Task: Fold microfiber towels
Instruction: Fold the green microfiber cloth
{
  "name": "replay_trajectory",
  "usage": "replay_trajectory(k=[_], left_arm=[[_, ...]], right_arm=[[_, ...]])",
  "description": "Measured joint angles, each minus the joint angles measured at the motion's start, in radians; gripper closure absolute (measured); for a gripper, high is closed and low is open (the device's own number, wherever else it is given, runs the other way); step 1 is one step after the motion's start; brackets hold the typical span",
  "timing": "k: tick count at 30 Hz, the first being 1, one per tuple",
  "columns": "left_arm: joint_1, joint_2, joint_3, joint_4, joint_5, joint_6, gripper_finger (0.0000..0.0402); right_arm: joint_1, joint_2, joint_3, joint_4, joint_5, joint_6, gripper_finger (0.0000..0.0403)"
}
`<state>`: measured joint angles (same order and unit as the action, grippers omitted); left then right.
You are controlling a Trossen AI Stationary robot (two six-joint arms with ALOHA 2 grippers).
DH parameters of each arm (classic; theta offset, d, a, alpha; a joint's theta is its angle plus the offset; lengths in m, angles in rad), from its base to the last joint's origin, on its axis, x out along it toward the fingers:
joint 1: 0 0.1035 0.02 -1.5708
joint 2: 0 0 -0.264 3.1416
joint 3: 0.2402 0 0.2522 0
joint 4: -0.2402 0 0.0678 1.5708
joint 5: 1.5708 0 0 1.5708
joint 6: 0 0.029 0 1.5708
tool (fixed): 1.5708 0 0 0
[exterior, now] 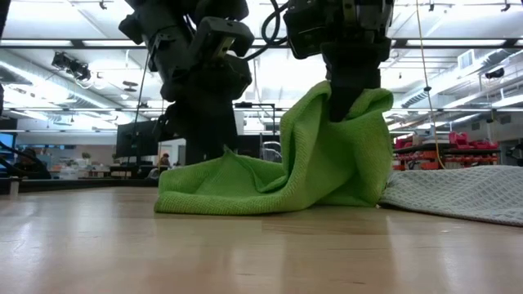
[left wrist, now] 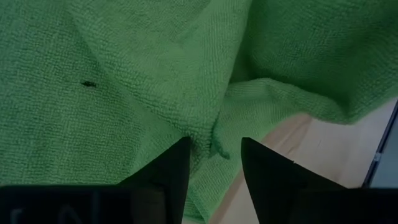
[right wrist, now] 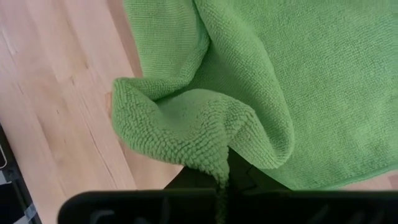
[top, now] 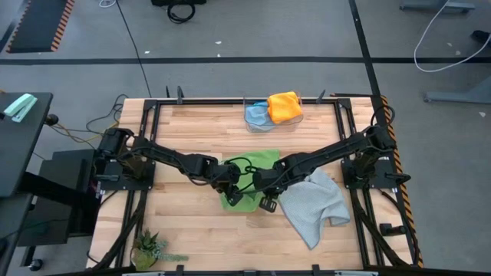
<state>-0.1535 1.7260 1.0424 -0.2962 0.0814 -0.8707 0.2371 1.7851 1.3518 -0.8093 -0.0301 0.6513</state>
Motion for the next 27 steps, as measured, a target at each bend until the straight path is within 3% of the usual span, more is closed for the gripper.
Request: replay_trajectory(k=[8, 27], left_arm=[[0.0, 0.0, 0.0, 0.068, 0.036, -0.008, 0.0258], [0.005, -0.001, 0.0, 0.059, 0.099, -0.013, 0.0263]], right_arm=[[-0.002, 0.0, 0.0, 0.0, 0.001, -0.019, 0.0402], [-0.006, 0.0, 0.0, 0.001, 0.002, -0.03, 0.0402]])
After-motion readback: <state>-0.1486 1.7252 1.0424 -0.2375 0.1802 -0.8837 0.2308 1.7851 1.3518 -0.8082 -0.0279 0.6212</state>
